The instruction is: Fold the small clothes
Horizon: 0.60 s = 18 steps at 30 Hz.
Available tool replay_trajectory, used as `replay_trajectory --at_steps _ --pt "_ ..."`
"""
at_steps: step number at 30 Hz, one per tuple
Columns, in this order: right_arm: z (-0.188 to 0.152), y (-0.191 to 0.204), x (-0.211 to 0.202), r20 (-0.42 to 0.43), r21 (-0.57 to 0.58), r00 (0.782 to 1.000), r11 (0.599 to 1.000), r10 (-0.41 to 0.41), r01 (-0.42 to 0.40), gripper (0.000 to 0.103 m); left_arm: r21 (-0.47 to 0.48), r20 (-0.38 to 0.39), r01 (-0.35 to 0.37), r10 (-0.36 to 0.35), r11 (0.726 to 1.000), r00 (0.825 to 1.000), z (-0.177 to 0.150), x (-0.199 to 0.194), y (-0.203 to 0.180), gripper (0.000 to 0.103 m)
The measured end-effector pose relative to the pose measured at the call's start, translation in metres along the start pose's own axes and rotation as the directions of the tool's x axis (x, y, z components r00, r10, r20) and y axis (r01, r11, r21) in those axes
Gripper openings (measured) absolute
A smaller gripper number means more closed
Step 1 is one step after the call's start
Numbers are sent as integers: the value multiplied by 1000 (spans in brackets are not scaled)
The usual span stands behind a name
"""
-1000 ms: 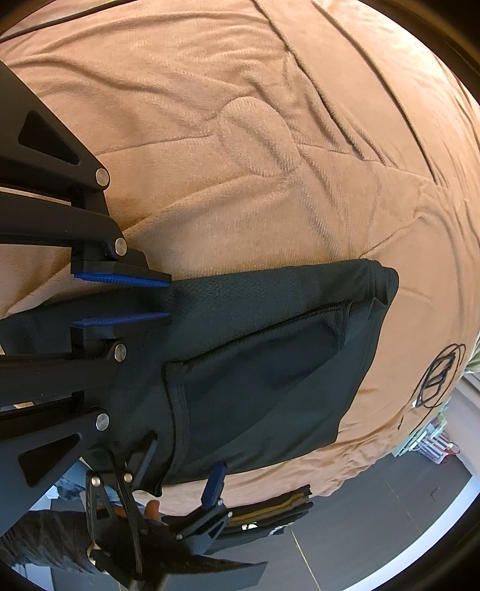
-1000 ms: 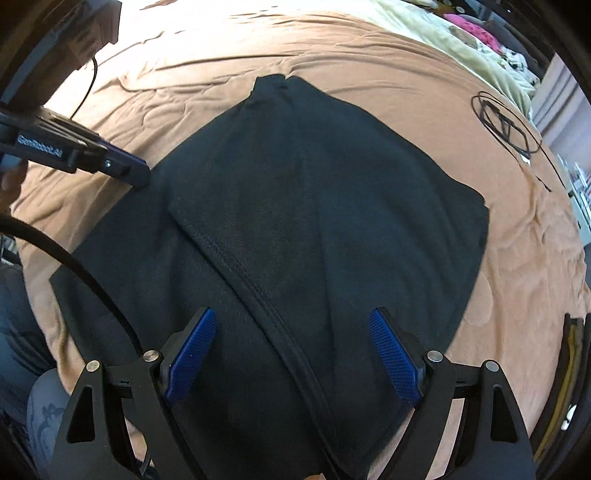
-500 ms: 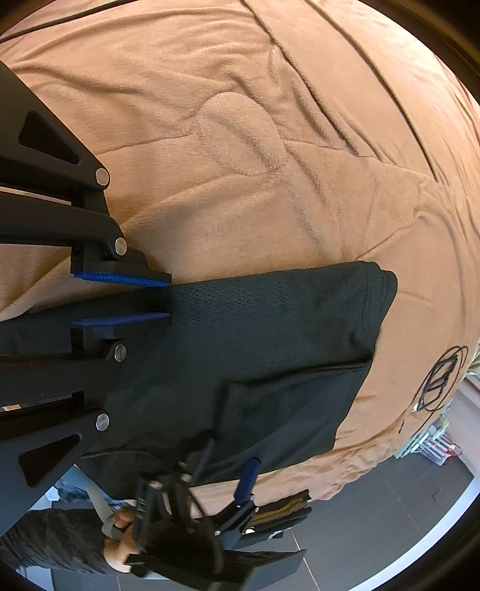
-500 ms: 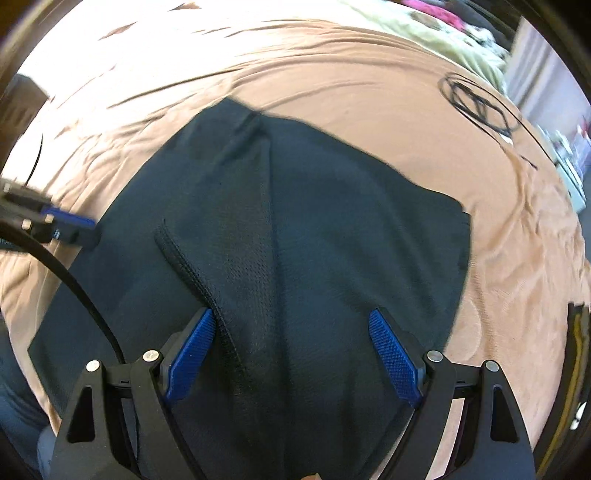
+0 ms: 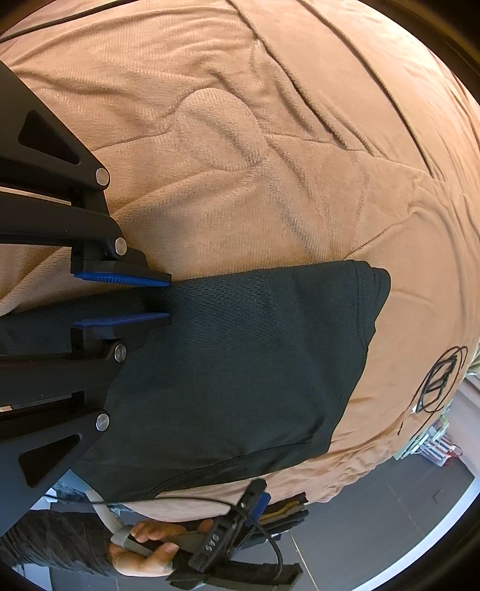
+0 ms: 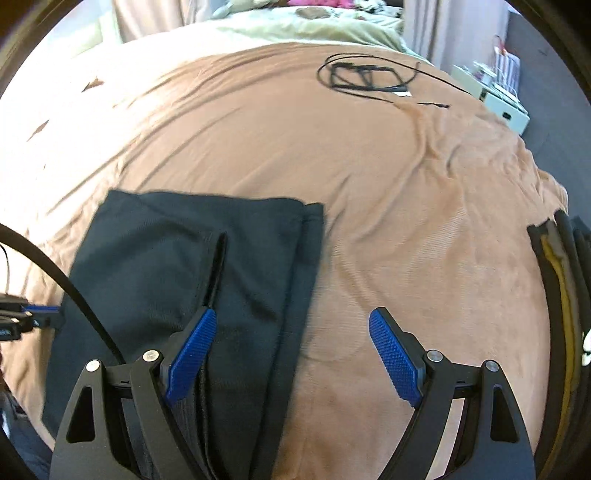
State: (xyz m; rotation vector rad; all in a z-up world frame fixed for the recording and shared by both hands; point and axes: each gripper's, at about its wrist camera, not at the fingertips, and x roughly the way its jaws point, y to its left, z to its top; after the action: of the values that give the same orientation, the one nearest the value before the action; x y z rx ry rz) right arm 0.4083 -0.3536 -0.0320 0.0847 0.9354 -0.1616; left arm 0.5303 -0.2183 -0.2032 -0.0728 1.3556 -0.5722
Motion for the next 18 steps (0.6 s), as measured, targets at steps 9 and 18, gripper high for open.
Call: replay_trajectory --at_steps 9,18 --pt "-10 -51 -9 21 155 957 945 288 -288 52 4 6 -5 5 1000 1000 -1 0 -5 16" --pt "-21 -72 13 -22 222 905 885 424 -409 39 9 5 -2 2 1000 1000 -4 -3 -7 16"
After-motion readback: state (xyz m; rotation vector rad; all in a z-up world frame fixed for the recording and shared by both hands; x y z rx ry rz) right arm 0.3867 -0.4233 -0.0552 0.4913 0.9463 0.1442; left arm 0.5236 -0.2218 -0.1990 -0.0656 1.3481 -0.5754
